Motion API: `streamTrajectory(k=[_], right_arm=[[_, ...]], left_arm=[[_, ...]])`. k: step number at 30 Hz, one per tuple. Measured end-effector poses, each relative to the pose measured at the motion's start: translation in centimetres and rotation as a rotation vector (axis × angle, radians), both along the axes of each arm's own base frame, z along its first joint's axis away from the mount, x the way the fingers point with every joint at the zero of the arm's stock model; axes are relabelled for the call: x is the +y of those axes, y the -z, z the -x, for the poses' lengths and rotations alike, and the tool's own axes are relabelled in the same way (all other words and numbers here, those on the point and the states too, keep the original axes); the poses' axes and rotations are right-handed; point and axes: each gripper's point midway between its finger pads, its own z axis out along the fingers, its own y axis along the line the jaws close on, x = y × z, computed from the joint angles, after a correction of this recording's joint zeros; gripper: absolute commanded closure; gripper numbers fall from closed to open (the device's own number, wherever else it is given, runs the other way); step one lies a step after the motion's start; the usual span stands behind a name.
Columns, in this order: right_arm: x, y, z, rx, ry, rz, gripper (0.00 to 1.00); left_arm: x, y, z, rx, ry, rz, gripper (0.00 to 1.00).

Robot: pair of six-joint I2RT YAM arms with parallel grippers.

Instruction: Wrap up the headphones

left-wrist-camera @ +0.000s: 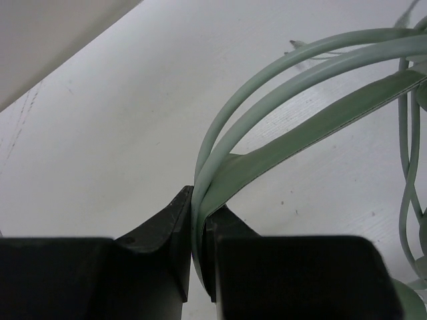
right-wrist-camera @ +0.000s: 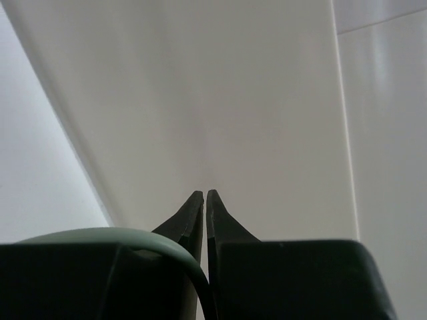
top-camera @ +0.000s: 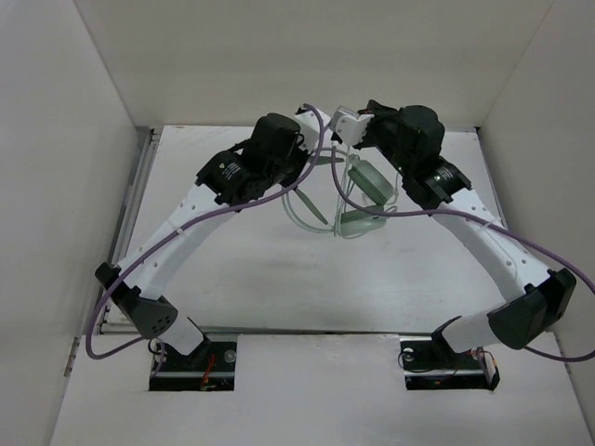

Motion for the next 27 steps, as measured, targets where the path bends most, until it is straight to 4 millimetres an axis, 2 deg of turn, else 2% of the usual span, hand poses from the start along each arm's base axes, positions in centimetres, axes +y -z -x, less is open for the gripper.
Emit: streamTrajectory(k=[5, 9, 12, 16, 17, 22, 24, 27], right_arm=[[-0.2, 1.0, 0.0, 0.088, -0.028, -0.082, 0.87], [-1.5, 0.8, -0.3, 0.148, -0.030, -0.187, 0.86], [-2.4, 1.1, -0.5, 0.207, -0.041, -0.278, 0.85], [-2.7, 2.7, -0.4, 0.346, -0.087, -0.430, 0.85], [-2.5, 3.3, -0.3, 0.403, -0.111, -0.489, 0.85], [-0.4, 5.7, 1.2, 0.635, -0.233, -0.707, 0.86], [0.7, 6.6, 2.1, 0.732, -0.278, -0.787, 0.86], [2.3, 7.5, 3.4, 0.871, -0.352, -0.914, 0.85]], left_arm=[[-0.1, -0.8, 1.2, 0.003, 0.050, 0.019, 1.00], [0.0, -0.7, 1.4, 0.018, 0.064, 0.021, 1.00], [0.2, -1.5, 1.6, 0.021, 0.074, 0.035, 1.00], [-0.1, -5.4, 2.2, -0.022, 0.111, 0.105, 1.00], [-0.5, -8.0, 2.6, -0.064, 0.137, 0.158, 1.00], [-1.4, -14.2, 3.9, -0.148, 0.200, 0.292, 1.00], [-1.7, -15.4, 4.4, -0.147, 0.217, 0.343, 1.00], [-1.2, -16.3, 4.0, -0.138, 0.199, 0.390, 1.00]])
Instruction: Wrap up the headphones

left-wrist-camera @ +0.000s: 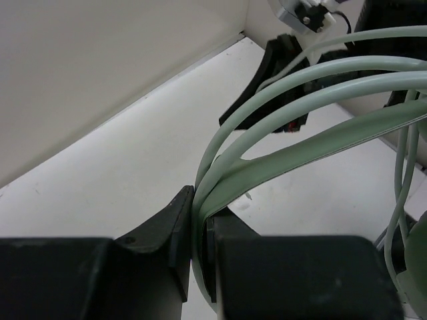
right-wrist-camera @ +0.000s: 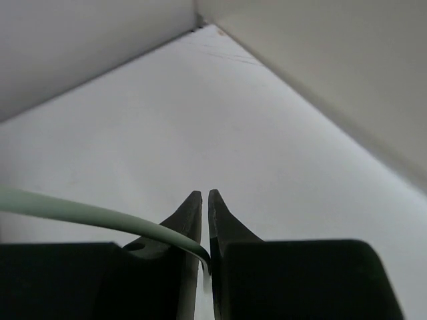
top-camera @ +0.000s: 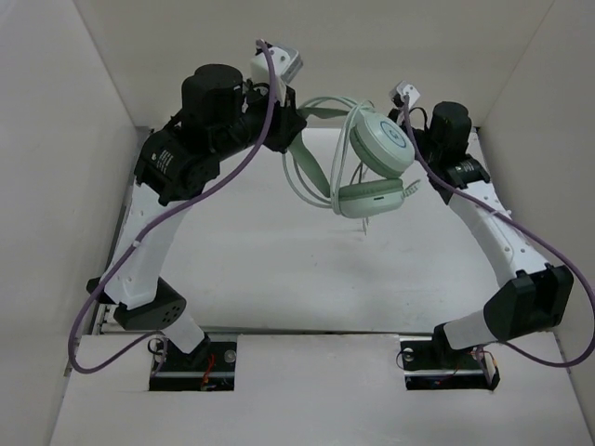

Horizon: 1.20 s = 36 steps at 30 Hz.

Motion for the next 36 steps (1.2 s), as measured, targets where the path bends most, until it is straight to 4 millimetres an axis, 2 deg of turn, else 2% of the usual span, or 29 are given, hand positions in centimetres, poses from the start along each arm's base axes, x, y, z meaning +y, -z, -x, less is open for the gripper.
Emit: streamTrajectory(k=[4, 8, 14, 18, 24, 36], right_arm=[[1.9, 1.3, 1.7, 0.181, -0.083, -0.190, 0.83], [3.0, 2.9, 3.2, 0.365, -0.128, -0.363, 0.79], [4.1, 4.2, 5.1, 0.524, -0.160, -0.504, 0.73], [4.7, 4.0, 6.3, 0.567, -0.181, -0.551, 0.71], [6.1, 2.7, 7.9, 0.587, -0.232, -0.600, 0.71], [9.2, 2.0, 10.9, 0.635, -0.335, -0.599, 0.73]], left_arm=[[1.0, -0.5, -2.1, 0.031, -0.063, 0.050, 1.00], [1.6, -0.3, -4.0, 0.048, -0.125, 0.068, 1.00], [1.7, -1.2, -5.7, 0.022, -0.175, 0.090, 1.00], [2.5, -2.1, -6.7, -0.010, -0.238, 0.106, 1.00], [3.9, -3.2, -8.4, -0.069, -0.361, 0.119, 1.00], [7.2, -4.0, -12.0, -0.212, -0.658, 0.034, 1.00]])
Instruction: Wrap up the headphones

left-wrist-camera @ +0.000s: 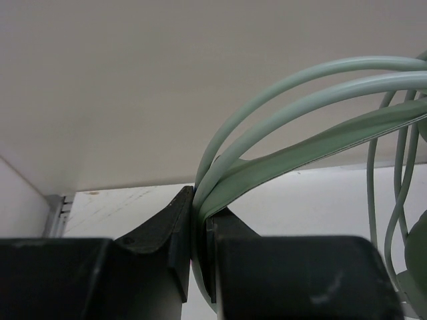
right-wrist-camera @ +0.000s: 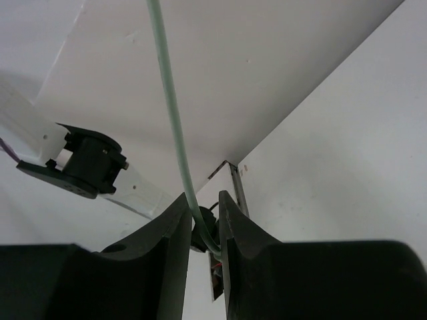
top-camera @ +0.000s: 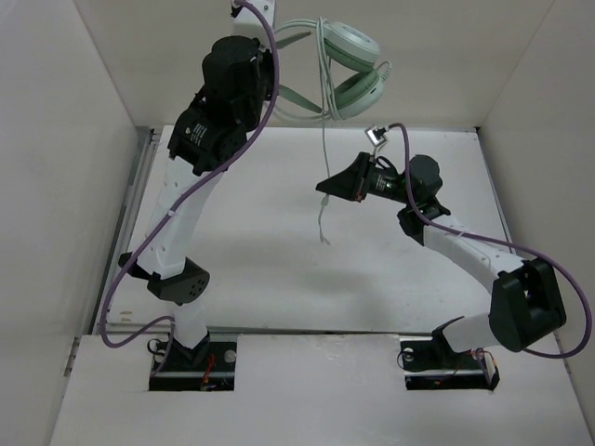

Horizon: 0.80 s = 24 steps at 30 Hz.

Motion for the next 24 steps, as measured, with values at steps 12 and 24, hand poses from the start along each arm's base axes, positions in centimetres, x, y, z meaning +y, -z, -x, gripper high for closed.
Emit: streamTrajectory(k=[12, 24], right_arm=[[-0.4, -1.8, 1.6, -0.050, -0.033, -0.016, 1.00], [-2.0, -7.7, 1.3, -0.276, -0.004, 0.122, 1.00]], left_arm=[[2.6, 0.2, -1.9, -0.050, -0.196, -0.120, 1.00], [1.1, 8.7, -3.9, 0.061, -0.206, -0.400, 1.00]])
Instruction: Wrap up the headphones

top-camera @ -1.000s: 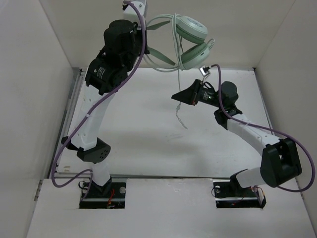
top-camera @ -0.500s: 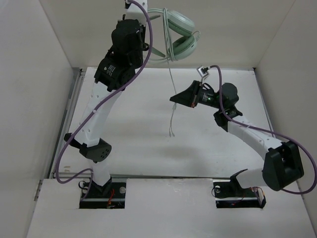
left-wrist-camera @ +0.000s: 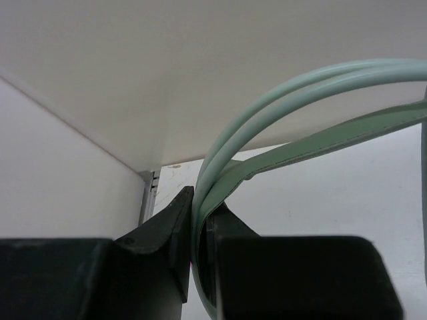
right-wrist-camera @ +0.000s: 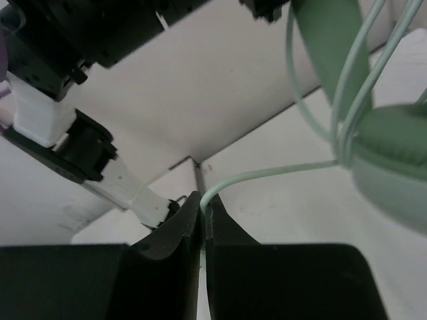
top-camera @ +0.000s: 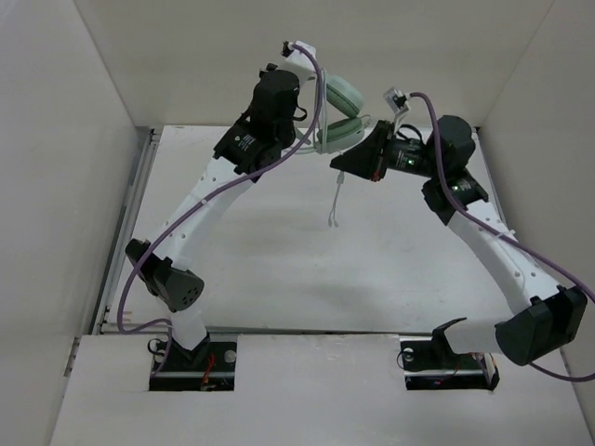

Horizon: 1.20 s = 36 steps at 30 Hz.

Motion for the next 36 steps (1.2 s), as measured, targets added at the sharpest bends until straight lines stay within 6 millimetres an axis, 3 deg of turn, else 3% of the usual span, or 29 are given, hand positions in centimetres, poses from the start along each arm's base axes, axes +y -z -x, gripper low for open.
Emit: streamTrajectory(k=[4, 9, 15, 20, 27, 30, 36], right_arm=[[-1.4, -1.5, -0.7, -0.104, 0.060, 0.105, 1.00], [-2.4, -2.3, -0.8, -0.236, 0.100, 0.249, 0.99], [-2.4, 0.5, -0.4, -0.354, 0.100, 0.463, 0.99], [-2.6, 3.1, -0.9, -0.530, 0.113, 0.696, 1.00], [-5.2, 2.6, -3.9, -0.782, 0.225, 0.956, 1.00], [-6.2, 2.3, -5.0, -0.893, 0.259, 1.073, 1.00], [-5.5, 2.7, -6.5, -1.135, 0.271, 1.257, 1.00]], left_arm=[[-0.6, 1.7, 0.8, 0.022, 0.028, -0.050, 1.00], [-1.4, 2.0, 2.4, 0.022, 0.070, -0.080, 1.00], [-2.6, 2.1, 3.7, 0.027, 0.128, -0.117, 1.00], [-2.4, 3.4, 3.9, 0.074, 0.137, -0.168, 1.00], [-3.8, 6.7, 4.6, 0.151, 0.188, -0.217, 1.00], [-4.5, 7.3, 5.1, 0.169, 0.216, -0.209, 1.00], [-4.6, 8.6, 5.7, 0.222, 0.234, -0.204, 1.00]])
